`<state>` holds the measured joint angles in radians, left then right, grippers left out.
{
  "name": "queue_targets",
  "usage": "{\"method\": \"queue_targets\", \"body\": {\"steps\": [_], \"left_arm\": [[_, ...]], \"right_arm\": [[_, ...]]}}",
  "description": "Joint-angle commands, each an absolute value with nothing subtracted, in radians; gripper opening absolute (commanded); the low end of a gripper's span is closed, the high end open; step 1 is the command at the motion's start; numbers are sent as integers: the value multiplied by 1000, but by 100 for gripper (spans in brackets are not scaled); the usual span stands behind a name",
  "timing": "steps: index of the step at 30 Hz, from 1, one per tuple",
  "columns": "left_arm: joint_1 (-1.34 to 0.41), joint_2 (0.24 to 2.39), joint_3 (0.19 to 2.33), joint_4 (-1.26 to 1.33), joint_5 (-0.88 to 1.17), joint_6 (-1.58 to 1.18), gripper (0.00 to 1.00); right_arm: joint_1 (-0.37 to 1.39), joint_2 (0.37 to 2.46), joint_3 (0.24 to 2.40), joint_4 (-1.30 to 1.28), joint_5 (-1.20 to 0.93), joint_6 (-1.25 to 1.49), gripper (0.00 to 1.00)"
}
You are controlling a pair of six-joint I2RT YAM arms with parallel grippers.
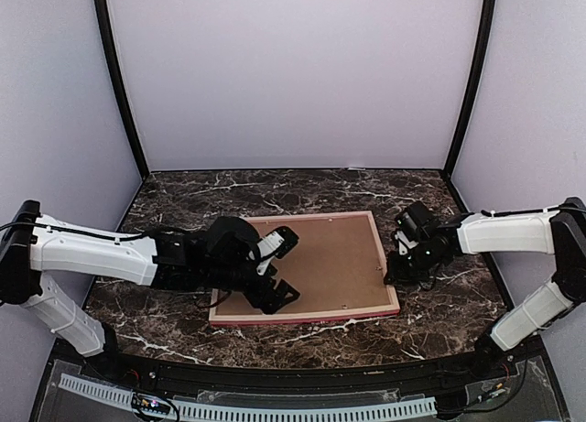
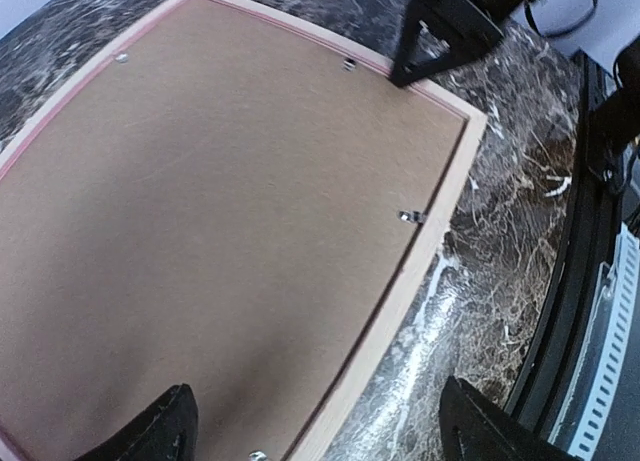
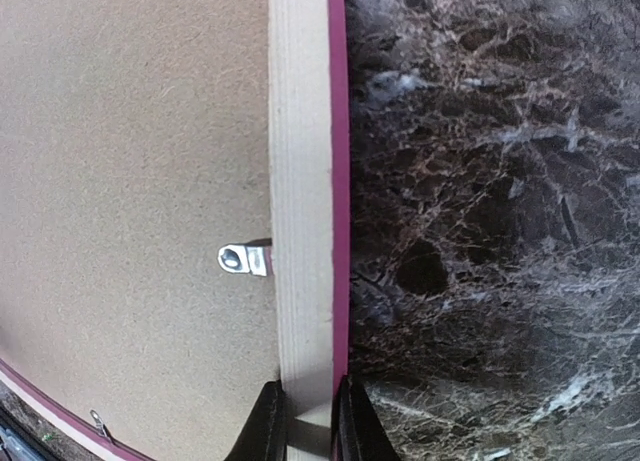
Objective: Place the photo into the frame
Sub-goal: Pick up the photo frame from the center of the board.
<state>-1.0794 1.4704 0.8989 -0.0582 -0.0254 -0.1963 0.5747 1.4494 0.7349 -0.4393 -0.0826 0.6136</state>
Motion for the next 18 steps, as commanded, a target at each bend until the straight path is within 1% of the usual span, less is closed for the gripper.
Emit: {"method": "queue_targets", "body": {"steps": [1, 5, 12, 18], "left_arm": [[-1187, 1569, 975, -18, -152, -65, 86], [-1269, 1679, 1053, -25, -243, 36, 87], [-1349, 1821, 1149, -44, -388, 165, 88], [-1392, 1917, 1178, -44, -633, 218, 87]], "right_arm": [[572, 1434, 852, -470, -116, 602, 0], [572, 1409, 909, -522, -168, 596, 0], [569, 1379, 968, -604, -262, 580, 0], [569, 1366, 1006, -670, -304, 562, 0]]}}
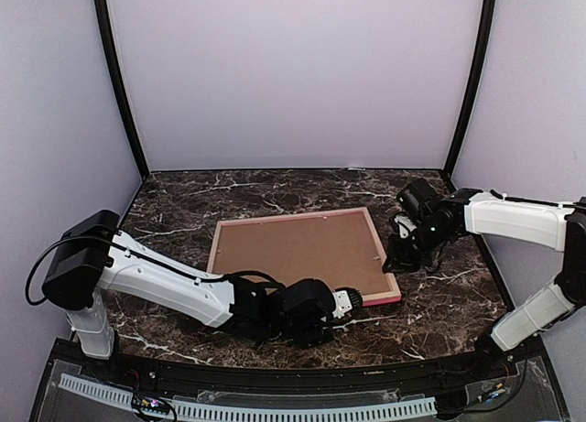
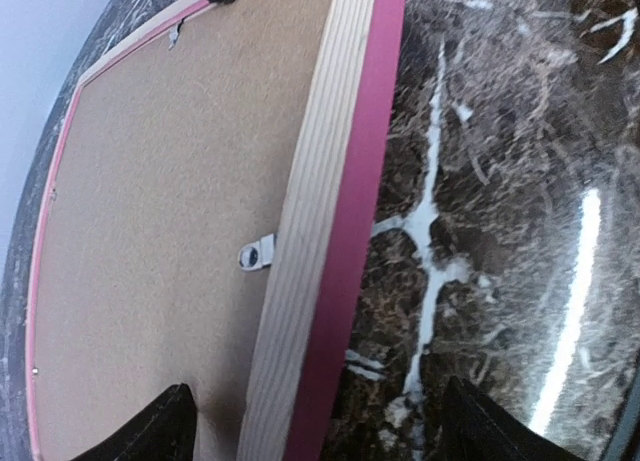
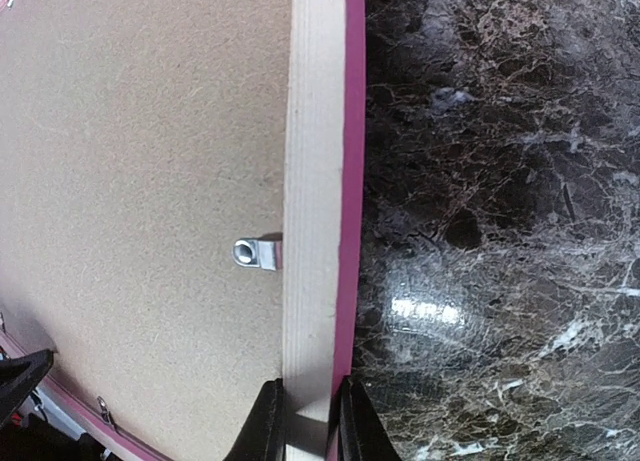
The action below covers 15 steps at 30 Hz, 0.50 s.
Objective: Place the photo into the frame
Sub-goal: Pick up the photo frame from the center of the board, then pass from the right arm to the left
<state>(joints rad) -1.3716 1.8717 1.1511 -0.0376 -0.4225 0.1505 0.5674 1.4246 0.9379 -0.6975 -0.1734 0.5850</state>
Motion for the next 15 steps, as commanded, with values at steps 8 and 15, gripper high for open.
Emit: {"method": "queue_targets", "body": {"steps": [8, 15], "left_arm": [[-1413, 1919, 1150, -41, -790, 224, 81], [-1429, 1894, 1116, -39, -822, 222, 72]], "right_arm": [[569, 1377, 988, -688, -327, 545, 0], [569, 1392, 981, -681, -324, 538, 0]]}}
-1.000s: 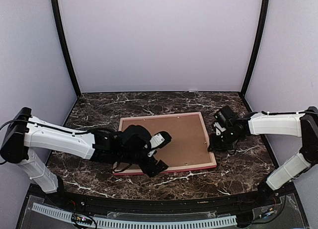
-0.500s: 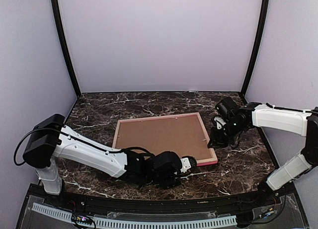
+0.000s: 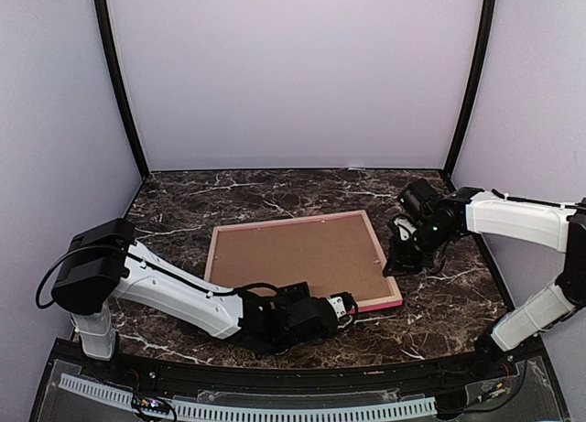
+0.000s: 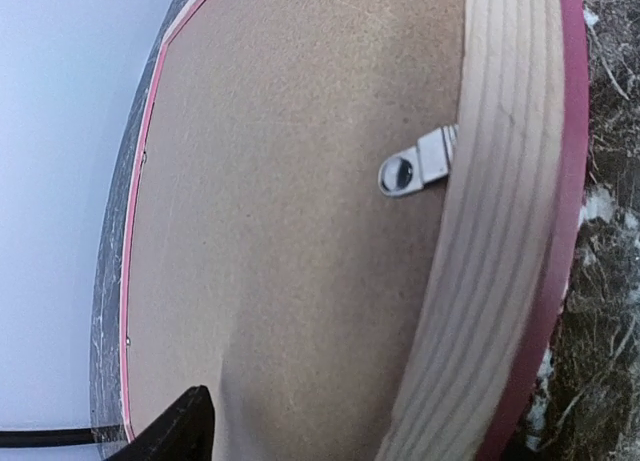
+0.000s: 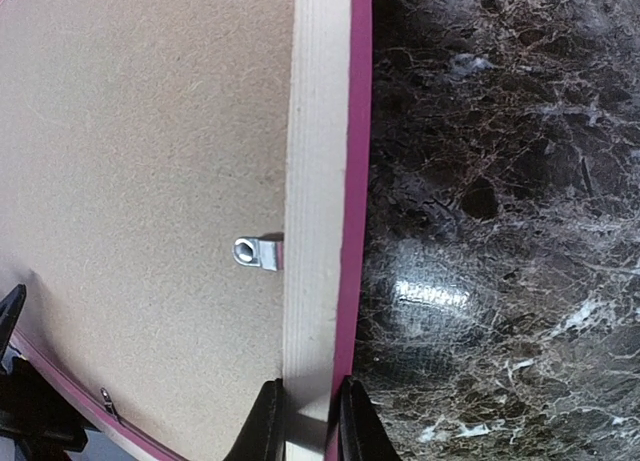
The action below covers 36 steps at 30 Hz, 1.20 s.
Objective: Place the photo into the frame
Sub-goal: Pass from the right arm to the left, then turn over the photo frame.
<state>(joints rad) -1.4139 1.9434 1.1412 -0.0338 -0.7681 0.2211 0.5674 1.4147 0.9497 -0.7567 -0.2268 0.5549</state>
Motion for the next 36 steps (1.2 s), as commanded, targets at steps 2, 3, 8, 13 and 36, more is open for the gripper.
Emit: {"method": "queue_targets", "body": {"steps": [2, 3, 8, 13, 36], "left_arm": [[-1434, 1882, 1112, -40, -817, 219, 67], [-1435, 1877, 1110, -40, -813, 218, 63], [-1436, 1842, 1093, -33, -798, 216, 44], [-1436, 1807, 1082, -38, -801, 217, 31], [-1435, 1471, 1269, -307, -806, 324, 0]], "right_arm": [[569, 1393, 981, -680, -323, 537, 0], [569, 1394, 981, -679, -322, 537, 0], [569, 1391, 977, -673, -325, 540, 0], [569, 1386, 980, -673, -335, 542, 1], [481, 1253, 1385, -876, -221, 426, 56]]}}
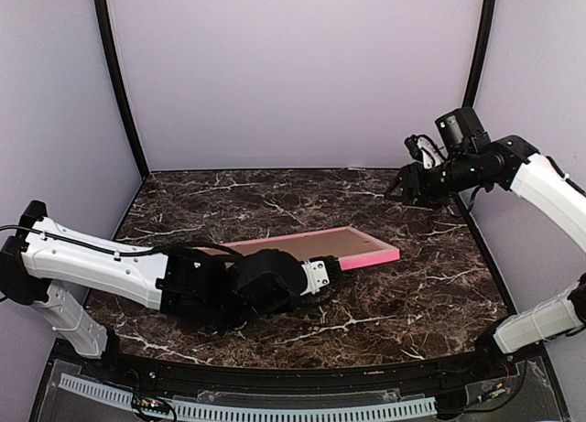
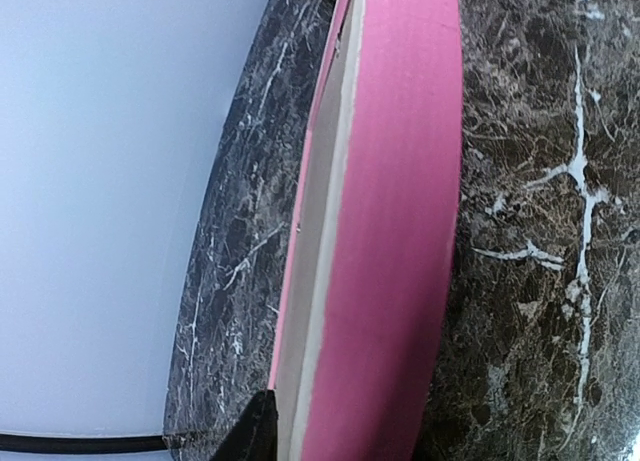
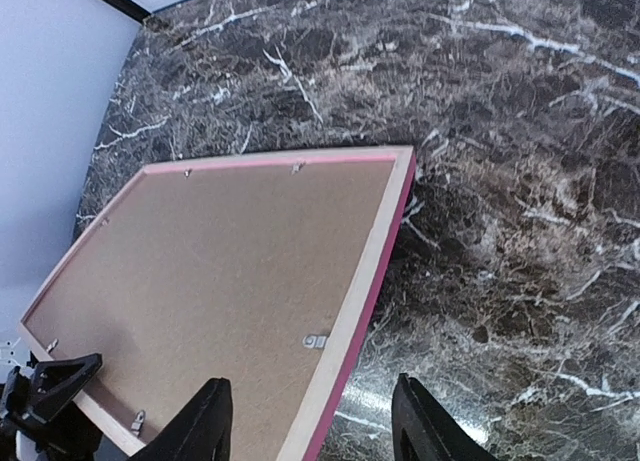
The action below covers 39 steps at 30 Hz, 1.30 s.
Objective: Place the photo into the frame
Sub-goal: Turn over the photo frame.
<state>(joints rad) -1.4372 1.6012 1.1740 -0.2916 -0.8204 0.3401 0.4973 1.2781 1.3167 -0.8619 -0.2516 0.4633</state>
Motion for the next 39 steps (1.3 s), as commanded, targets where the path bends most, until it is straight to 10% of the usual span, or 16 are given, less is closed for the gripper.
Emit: {"method": "queue_targets", "body": {"steps": [1, 22, 39], "left_arm": [[-1434, 1461, 1281, -336, -791, 324, 0], [-1103, 1234, 1587, -696, -189, 228, 0], [-992, 1417, 1819, -878, 63, 316, 0]], "right_arm": [[482, 1244, 1398, -864, -219, 418, 57], [533, 1046, 1216, -352, -532, 109, 87], [647, 1127, 1263, -351, -564, -247, 86]]}}
